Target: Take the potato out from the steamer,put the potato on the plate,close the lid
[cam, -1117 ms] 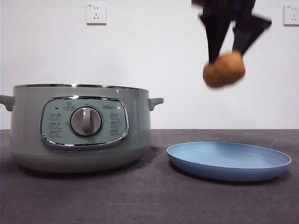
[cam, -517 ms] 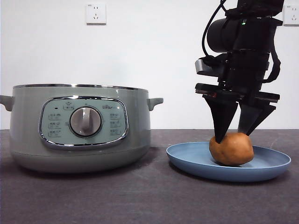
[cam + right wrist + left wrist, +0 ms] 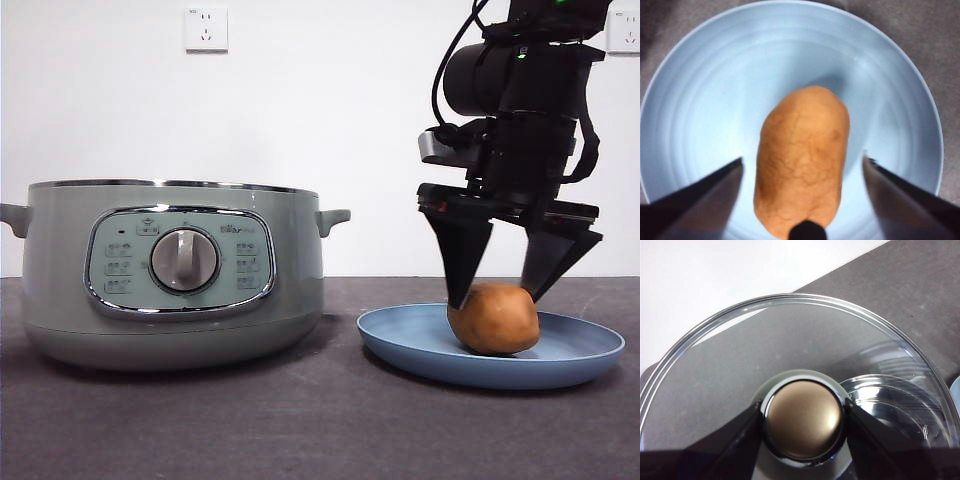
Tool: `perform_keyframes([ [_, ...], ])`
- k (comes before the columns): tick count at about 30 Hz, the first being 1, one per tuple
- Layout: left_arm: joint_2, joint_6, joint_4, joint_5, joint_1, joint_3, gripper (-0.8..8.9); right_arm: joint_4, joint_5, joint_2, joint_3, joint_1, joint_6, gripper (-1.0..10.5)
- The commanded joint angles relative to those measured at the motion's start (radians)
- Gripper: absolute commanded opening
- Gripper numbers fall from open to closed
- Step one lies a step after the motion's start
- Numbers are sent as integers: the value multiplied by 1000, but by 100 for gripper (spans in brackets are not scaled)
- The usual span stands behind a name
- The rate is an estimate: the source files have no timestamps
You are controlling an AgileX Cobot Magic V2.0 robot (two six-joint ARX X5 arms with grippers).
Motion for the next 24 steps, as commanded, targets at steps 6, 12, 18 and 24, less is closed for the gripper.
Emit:
perform_keyframes([
  [6,-6,-6,-19,116,2,9,-8,-6,-2,-95,11,-6,27,537],
  [12,-2,0,18,214,2,-26,-8,-7,-1,-288,11,-6,40,537],
  [18,-2,-6,149,303,0,-199,-8,-10,3,-484,11,-12,40,536],
  [24,-8,-13,290,332,-8,-415,-8,-59,10,-585,11,-51,41,535],
])
